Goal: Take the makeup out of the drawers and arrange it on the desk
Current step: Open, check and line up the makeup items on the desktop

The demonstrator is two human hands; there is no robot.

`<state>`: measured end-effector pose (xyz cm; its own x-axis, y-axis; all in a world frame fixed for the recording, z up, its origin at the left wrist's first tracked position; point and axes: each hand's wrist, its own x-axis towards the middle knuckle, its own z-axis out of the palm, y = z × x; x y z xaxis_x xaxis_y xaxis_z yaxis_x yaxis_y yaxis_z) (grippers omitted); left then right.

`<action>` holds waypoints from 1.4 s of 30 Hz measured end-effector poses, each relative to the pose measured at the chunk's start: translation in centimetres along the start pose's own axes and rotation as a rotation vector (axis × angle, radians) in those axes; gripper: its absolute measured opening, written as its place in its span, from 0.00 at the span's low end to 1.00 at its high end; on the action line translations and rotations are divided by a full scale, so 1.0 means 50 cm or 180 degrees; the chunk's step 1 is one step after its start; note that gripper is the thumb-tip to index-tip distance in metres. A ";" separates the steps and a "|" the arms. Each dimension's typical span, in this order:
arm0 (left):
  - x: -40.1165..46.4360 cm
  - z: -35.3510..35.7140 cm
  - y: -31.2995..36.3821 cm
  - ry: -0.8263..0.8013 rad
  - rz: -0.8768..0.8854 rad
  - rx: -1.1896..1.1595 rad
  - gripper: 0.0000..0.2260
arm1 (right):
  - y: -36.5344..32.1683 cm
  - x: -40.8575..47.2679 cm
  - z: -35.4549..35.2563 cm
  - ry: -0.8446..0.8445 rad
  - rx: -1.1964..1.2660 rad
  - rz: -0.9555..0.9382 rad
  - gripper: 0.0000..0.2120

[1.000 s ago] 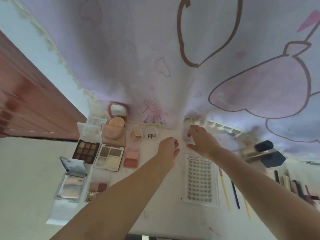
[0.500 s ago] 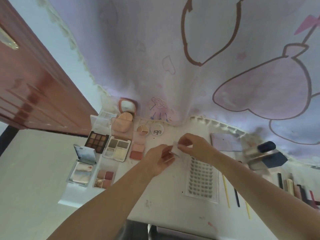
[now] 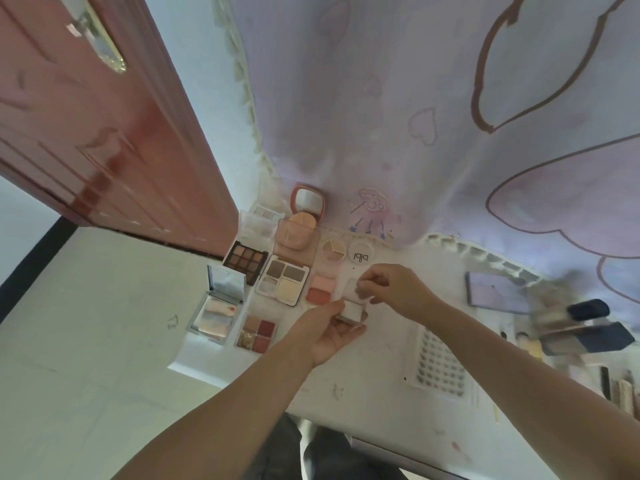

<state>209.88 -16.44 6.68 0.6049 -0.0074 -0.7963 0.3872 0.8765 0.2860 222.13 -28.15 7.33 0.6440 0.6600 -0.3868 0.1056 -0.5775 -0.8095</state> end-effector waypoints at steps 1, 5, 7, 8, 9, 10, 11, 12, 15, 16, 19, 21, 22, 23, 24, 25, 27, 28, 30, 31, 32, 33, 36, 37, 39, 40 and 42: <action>0.002 0.001 -0.001 0.0031 -0.0018 -0.0001 0.08 | -0.002 0.008 -0.005 0.0059 0.0095 0.0046 0.05; 0.012 -0.002 -0.010 0.0288 -0.0075 -0.0178 0.04 | -0.002 0.052 -0.021 0.0133 -0.0078 0.0199 0.05; 0.015 -0.007 -0.014 0.0392 -0.0076 -0.0381 0.05 | 0.000 0.075 -0.021 0.0079 -0.0402 0.0193 0.05; 0.017 -0.008 -0.016 0.0459 -0.0071 -0.0504 0.06 | 0.002 0.085 -0.019 0.0068 -0.0543 0.0191 0.05; 0.018 -0.008 -0.017 0.0527 -0.0066 -0.0626 0.06 | 0.003 0.094 -0.017 0.0072 -0.0631 0.0200 0.06; 0.021 -0.007 -0.017 0.0591 -0.0048 -0.0713 0.06 | 0.006 0.102 -0.015 0.0082 -0.0670 0.0217 0.06; 0.024 -0.005 -0.016 0.0637 -0.0025 -0.0773 0.07 | 0.011 0.110 -0.014 0.0092 -0.0679 0.0237 0.06; 0.026 -0.003 -0.015 0.0667 0.0000 -0.0804 0.07 | 0.014 0.114 -0.012 0.0103 -0.0689 0.0253 0.06; 0.028 0.004 -0.010 0.0683 0.0011 -0.0823 0.07 | 0.021 0.119 -0.005 0.0118 -0.0773 0.0267 0.07; 0.027 0.006 -0.008 0.0679 0.0005 -0.0801 0.07 | 0.022 0.119 -0.004 0.0128 -0.0814 0.0265 0.07; 0.022 0.009 -0.009 0.0732 -0.0008 -0.0594 0.07 | 0.020 0.103 -0.019 0.0225 -0.1037 0.0197 0.09; 0.015 0.017 -0.021 0.0717 -0.0018 -0.0277 0.07 | 0.025 0.076 -0.053 0.0507 -0.1049 0.0191 0.09; 0.013 0.025 -0.034 0.0664 -0.0019 -0.0014 0.06 | 0.035 0.057 -0.077 0.0663 -0.0861 0.0291 0.08; 0.012 0.036 -0.048 0.0603 -0.0015 0.0317 0.06 | 0.050 0.033 -0.102 0.0778 -0.0582 0.0452 0.07; 0.011 0.051 -0.066 0.0552 -0.0003 0.0722 0.07 | 0.067 0.006 -0.124 0.0824 -0.0365 0.0667 0.07; 0.012 0.068 -0.086 0.0496 0.0056 0.1307 0.10 | 0.087 -0.026 -0.141 0.0825 -0.0321 0.0882 0.08; 0.026 0.100 -0.130 0.0274 0.0409 0.2977 0.16 | 0.128 -0.089 -0.156 0.0739 -0.0792 0.1208 0.11; 0.035 0.114 -0.153 0.0132 0.0694 0.3733 0.19 | 0.145 -0.118 -0.154 0.0718 -0.1050 0.1310 0.14; 0.047 0.132 -0.193 -0.0053 0.1117 0.4705 0.20 | 0.168 -0.160 -0.136 0.0750 -0.1209 0.1359 0.17; 0.051 0.137 -0.209 -0.0075 0.1268 0.5045 0.20 | 0.174 -0.174 -0.126 0.0817 -0.1177 0.1357 0.18; 0.053 0.141 -0.222 -0.0025 0.1401 0.5366 0.20 | 0.176 -0.182 -0.116 0.0894 -0.1163 0.1350 0.18; 0.055 0.142 -0.234 0.0072 0.1510 0.5668 0.20 | 0.176 -0.187 -0.106 0.0980 -0.1146 0.1340 0.19; 0.061 0.147 -0.259 0.0389 0.1531 0.6250 0.29 | 0.174 -0.190 -0.081 0.1279 -0.0853 0.1372 0.19; 0.061 0.151 -0.266 0.0439 0.1428 0.6312 0.33 | 0.174 -0.190 -0.073 0.1347 -0.0697 0.1436 0.18; 0.064 0.157 -0.273 0.0564 0.1223 0.6345 0.40 | 0.173 -0.192 -0.058 0.1498 -0.0267 0.1523 0.18; 0.067 0.157 -0.273 0.0654 0.1156 0.6343 0.43 | 0.174 -0.194 -0.049 0.1596 -0.0041 0.1503 0.17; 0.073 0.147 -0.267 0.0809 0.1084 0.6337 0.48 | 0.171 -0.200 -0.029 0.1734 0.0254 0.1407 0.17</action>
<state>212.03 -31.71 3.89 0.7803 0.2188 -0.5859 0.4811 -0.8086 0.3387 217.70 -40.36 4.90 0.9036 0.0252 -0.4277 -0.2959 -0.6852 -0.6655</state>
